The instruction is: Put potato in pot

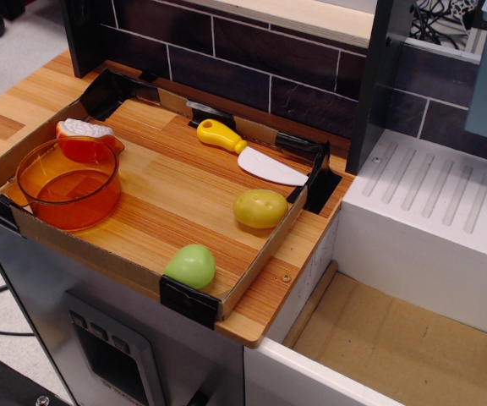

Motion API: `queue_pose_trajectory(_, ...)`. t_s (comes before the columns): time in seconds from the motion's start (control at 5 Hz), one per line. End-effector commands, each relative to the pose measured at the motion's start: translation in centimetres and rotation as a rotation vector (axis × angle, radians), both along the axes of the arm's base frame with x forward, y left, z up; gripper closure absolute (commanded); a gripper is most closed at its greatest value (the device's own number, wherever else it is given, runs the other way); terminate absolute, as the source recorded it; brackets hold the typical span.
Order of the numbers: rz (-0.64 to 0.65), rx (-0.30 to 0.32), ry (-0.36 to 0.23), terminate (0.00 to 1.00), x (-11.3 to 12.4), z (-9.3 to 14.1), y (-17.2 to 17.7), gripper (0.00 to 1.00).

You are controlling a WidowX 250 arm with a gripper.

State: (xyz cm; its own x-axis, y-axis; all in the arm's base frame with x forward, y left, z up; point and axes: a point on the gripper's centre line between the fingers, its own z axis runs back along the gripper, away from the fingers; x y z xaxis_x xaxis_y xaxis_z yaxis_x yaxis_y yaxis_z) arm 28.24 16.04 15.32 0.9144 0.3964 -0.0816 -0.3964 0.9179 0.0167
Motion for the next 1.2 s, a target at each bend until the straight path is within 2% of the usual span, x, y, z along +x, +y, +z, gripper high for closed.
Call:
queue_pose_trajectory(0.0, -0.477, 0.053, -0.072, 0.00, 2.4, 1.3, -2.7, 0.00)
queue_pose_trajectory(0.2, -0.728, 0.061, -0.062, 0.00, 2.8, 0.7, -4.9, 0.00)
queue_pose_trajectory(0.4, -0.974, 0.059, -0.162, 0.00, 3.5, -0.3, -7.3, 0.00)
queue_pose_trajectory(0.6, -1.217, -0.028, -0.227, 0.00, 2.8, -1.2, -9.0, 0.00)
queue_pose_trajectory(0.8, -1.461, -0.089, -0.293, 0.00, 1.9, -1.8, -10.4, 0.00)
queue_pose_trajectory(1.0, -1.711, -0.111, -0.321, 0.00, 1.3, -2.4, -11.7, 0.00)
